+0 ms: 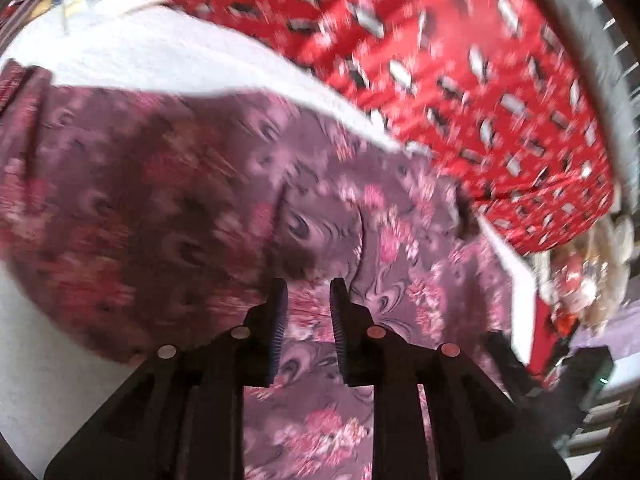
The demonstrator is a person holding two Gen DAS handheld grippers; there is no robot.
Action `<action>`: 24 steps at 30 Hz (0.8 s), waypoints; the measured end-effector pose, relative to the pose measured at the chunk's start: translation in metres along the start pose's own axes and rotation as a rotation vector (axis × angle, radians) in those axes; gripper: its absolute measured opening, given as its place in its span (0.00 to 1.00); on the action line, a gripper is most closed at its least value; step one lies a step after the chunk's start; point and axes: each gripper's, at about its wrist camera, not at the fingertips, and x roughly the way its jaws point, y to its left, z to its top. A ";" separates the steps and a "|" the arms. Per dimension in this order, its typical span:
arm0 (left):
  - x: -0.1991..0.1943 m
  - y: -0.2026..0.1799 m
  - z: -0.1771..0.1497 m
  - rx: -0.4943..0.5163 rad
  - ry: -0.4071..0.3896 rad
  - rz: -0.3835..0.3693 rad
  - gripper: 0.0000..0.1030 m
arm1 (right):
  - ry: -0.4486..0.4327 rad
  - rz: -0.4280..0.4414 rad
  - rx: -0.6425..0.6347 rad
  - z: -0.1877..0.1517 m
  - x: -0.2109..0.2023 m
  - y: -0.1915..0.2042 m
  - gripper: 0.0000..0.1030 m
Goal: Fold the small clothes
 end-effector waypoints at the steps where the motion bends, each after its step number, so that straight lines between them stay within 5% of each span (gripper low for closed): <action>1: -0.012 0.008 0.003 -0.002 -0.014 -0.004 0.22 | 0.011 0.007 -0.021 0.002 0.009 0.015 0.34; 3: -0.035 0.031 0.014 -0.016 -0.045 0.004 0.38 | 0.045 0.043 -0.072 0.001 0.035 0.049 0.34; 5: -0.057 0.060 0.029 -0.040 -0.099 0.059 0.45 | 0.071 0.070 -0.100 -0.002 0.055 0.077 0.34; 10: -0.114 0.158 0.064 -0.108 -0.205 0.257 0.45 | 0.166 0.077 -0.187 -0.026 0.113 0.121 0.39; 12: -0.127 0.194 0.074 -0.137 -0.202 0.303 0.45 | 0.071 0.039 -0.269 -0.042 0.113 0.126 0.39; 15: -0.137 0.242 0.082 -0.187 -0.195 0.338 0.45 | 0.058 0.032 -0.281 -0.046 0.112 0.126 0.39; 19: -0.129 0.279 0.080 -0.254 -0.182 0.226 0.45 | 0.053 0.046 -0.269 -0.043 0.110 0.123 0.39; 24: -0.103 0.283 0.067 -0.197 -0.169 0.140 0.45 | 0.050 0.048 -0.270 -0.043 0.110 0.124 0.39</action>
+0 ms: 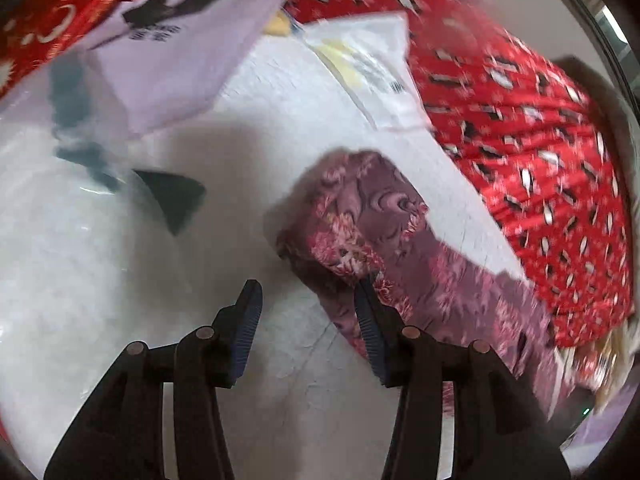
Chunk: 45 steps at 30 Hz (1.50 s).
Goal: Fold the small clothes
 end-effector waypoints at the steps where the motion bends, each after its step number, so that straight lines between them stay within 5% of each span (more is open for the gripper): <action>1: 0.003 -0.002 -0.001 0.005 -0.004 -0.007 0.45 | -0.001 0.002 0.002 0.000 -0.001 -0.001 0.39; 9: 0.015 -0.017 0.032 -0.080 -0.081 0.004 0.45 | -0.011 0.025 0.024 -0.001 -0.002 -0.006 0.39; 10: 0.018 -0.018 0.034 -0.090 -0.070 0.007 0.43 | -0.013 0.028 0.026 -0.001 -0.002 -0.006 0.39; 11: 0.021 -0.020 0.037 -0.099 -0.059 0.007 0.26 | -0.014 0.032 0.028 -0.002 -0.003 -0.007 0.39; 12: 0.022 -0.023 0.038 -0.112 -0.052 0.012 0.19 | -0.014 0.035 0.030 -0.002 -0.003 -0.007 0.39; 17: 0.007 -0.037 0.032 -0.138 -0.062 -0.006 0.13 | -0.015 0.051 0.046 -0.002 -0.004 -0.009 0.39; 27: -0.005 -0.077 0.026 -0.087 -0.056 0.064 0.15 | -0.007 0.077 0.069 -0.001 -0.006 -0.011 0.39; 31: 0.020 -0.063 0.020 -0.109 0.050 0.056 0.38 | -0.012 0.085 0.072 -0.001 -0.007 -0.012 0.39; 36: 0.027 -0.065 0.015 -0.058 0.030 0.052 0.43 | -0.021 0.096 0.079 -0.002 -0.007 -0.013 0.39; 37: 0.026 -0.069 0.015 -0.036 0.022 0.065 0.42 | -0.021 0.098 0.080 -0.003 -0.007 -0.014 0.39; 39: 0.025 -0.077 0.014 0.002 0.019 0.085 0.13 | -0.021 0.098 0.082 -0.003 -0.007 -0.014 0.39; 45: -0.012 -0.110 0.012 0.035 -0.032 -0.020 0.11 | 0.020 0.091 0.093 0.003 -0.008 -0.013 0.39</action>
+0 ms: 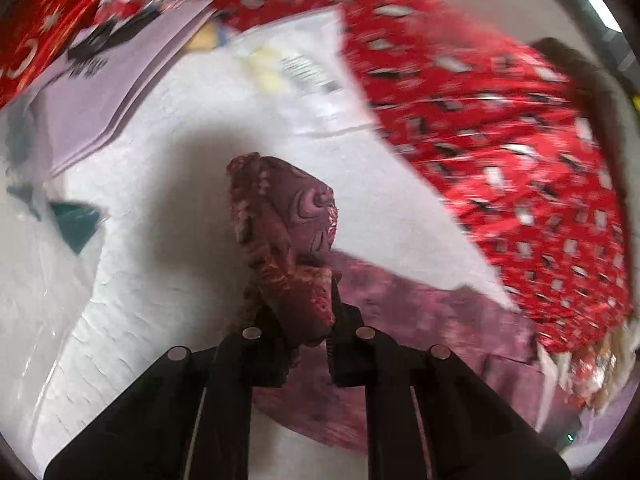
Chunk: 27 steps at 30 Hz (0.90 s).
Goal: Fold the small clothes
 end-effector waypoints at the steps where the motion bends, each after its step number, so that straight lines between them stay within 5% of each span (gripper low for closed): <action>1: -0.009 -0.012 -0.001 0.022 -0.015 -0.021 0.11 | 0.014 0.000 0.006 0.002 -0.002 0.000 0.38; 10: -0.048 -0.139 -0.030 0.183 0.004 -0.250 0.11 | -0.080 -0.127 0.052 0.016 -0.078 -0.044 0.40; 18: -0.018 -0.245 -0.087 0.268 0.123 -0.367 0.11 | -0.128 -0.315 0.090 0.005 -0.144 -0.122 0.40; 23: 0.027 -0.285 -0.136 0.300 0.231 -0.360 0.11 | -0.163 -0.258 0.110 -0.021 -0.152 -0.151 0.39; 27: 0.082 -0.293 -0.178 0.300 0.346 -0.254 0.14 | -0.171 -0.251 0.107 -0.023 -0.150 -0.151 0.40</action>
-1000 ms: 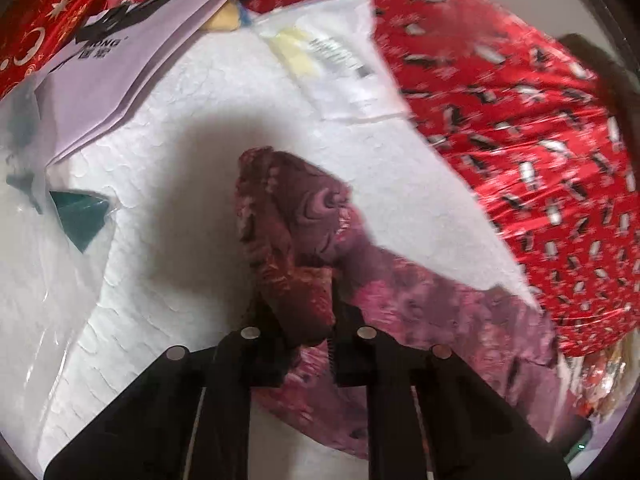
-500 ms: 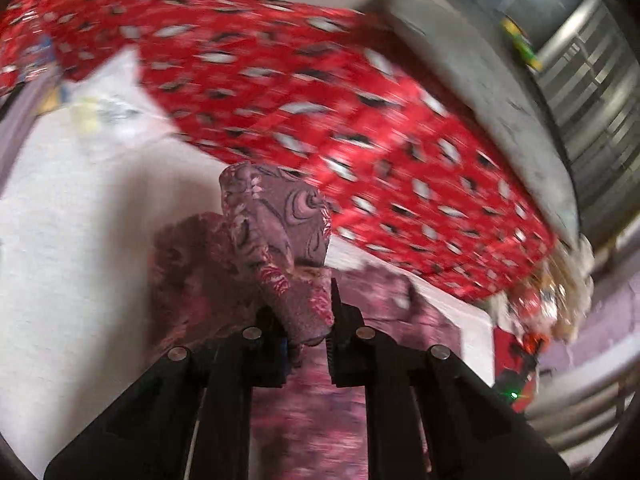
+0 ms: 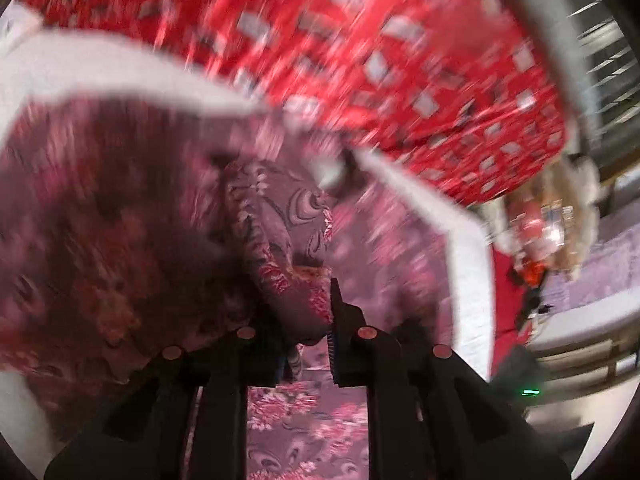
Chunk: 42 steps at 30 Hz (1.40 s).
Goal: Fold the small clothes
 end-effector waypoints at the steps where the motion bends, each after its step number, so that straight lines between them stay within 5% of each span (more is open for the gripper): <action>1: 0.009 0.003 -0.003 -0.009 0.016 0.019 0.15 | 0.000 0.006 0.003 0.000 0.000 0.000 0.40; 6: -0.013 0.015 -0.014 -0.080 0.004 -0.093 0.19 | 0.008 0.038 0.035 0.002 -0.001 -0.006 0.40; 8: -0.045 0.024 -0.025 -0.112 -0.069 -0.158 0.23 | 0.032 0.020 0.042 0.007 -0.002 -0.003 0.39; 11: -0.083 0.044 -0.041 -0.149 -0.184 -0.101 0.45 | 0.025 0.090 0.098 0.018 -0.006 0.007 0.42; 14: -0.099 0.070 -0.058 -0.225 -0.257 -0.010 0.45 | 0.053 0.173 0.110 0.023 0.002 0.032 0.50; 17: -0.097 0.091 -0.066 -0.307 -0.250 -0.027 0.45 | 0.065 0.198 0.008 0.018 0.007 0.074 0.52; 19: -0.087 0.096 -0.067 -0.333 -0.250 -0.060 0.45 | 0.073 0.173 -0.086 0.010 0.011 0.104 0.70; 23: -0.074 0.097 -0.065 -0.337 -0.236 -0.047 0.45 | 0.148 0.081 -0.170 0.002 0.043 0.139 0.71; 24: -0.072 0.102 -0.066 -0.347 -0.224 -0.055 0.45 | 0.153 0.081 -0.144 0.002 0.049 0.138 0.68; 27: -0.070 0.107 -0.064 -0.363 -0.213 -0.072 0.45 | 0.138 0.153 -0.018 0.009 0.052 0.122 0.13; 30: -0.073 0.107 -0.059 -0.374 -0.228 -0.069 0.45 | 0.047 0.186 0.045 0.024 0.029 0.100 0.13; 36: -0.071 0.107 -0.058 -0.379 -0.229 -0.052 0.45 | -0.087 0.092 0.114 0.042 -0.028 0.039 0.12; 42: -0.069 0.099 -0.058 -0.343 -0.243 0.006 0.45 | 0.011 0.025 0.246 0.024 -0.034 -0.026 0.20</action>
